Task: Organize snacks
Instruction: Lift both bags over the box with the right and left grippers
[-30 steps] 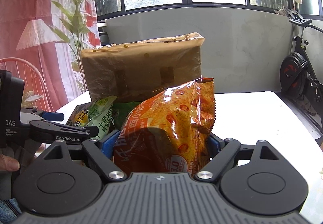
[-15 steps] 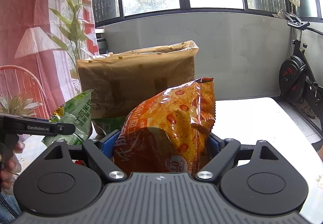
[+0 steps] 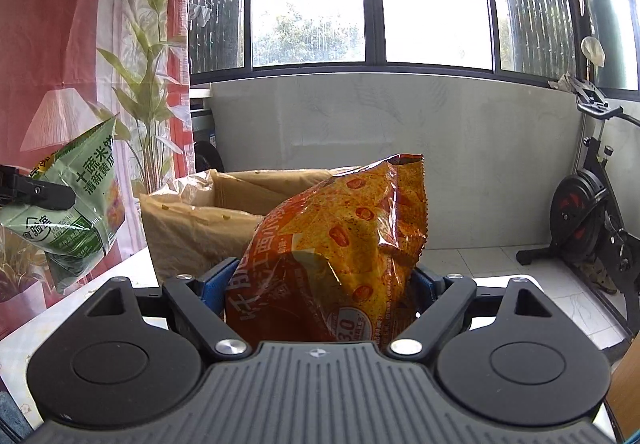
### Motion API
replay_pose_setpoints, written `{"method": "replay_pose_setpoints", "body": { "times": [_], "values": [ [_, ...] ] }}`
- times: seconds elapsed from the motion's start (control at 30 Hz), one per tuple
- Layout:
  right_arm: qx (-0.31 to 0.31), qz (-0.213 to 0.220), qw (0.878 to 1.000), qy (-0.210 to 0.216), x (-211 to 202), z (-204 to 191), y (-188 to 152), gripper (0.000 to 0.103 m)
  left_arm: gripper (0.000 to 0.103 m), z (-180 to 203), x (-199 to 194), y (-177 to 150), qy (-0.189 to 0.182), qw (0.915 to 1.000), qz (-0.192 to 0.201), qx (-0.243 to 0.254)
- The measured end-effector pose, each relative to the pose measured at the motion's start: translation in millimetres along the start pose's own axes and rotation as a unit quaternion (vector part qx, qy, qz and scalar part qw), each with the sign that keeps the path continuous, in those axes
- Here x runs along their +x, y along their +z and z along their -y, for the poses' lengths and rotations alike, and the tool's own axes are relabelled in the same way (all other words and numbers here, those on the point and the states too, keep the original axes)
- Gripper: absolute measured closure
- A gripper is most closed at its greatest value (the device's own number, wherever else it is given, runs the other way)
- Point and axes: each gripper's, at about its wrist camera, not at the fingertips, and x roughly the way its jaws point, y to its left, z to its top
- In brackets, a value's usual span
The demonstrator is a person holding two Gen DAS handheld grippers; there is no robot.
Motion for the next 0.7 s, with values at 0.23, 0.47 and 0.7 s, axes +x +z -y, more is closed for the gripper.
{"method": "replay_pose_setpoints", "body": {
  "times": [0.23,0.47,0.7],
  "values": [
    [-0.025,0.019,1.0,-0.001,45.3,3.1,46.9,0.017,0.035,12.7,33.7,48.7,-0.038,0.999,0.025,0.0],
    [-0.045,0.029,0.999,0.002,104.4,8.9,82.6,0.017,0.034,17.0,85.5,88.2,-0.07,0.996,0.052,-0.02],
    [-0.066,0.0,0.998,0.011,172.0,2.7,88.3,0.017,0.034,5.9,159.9,87.4,-0.066,0.9965,0.005,-0.051]
  ]
}}
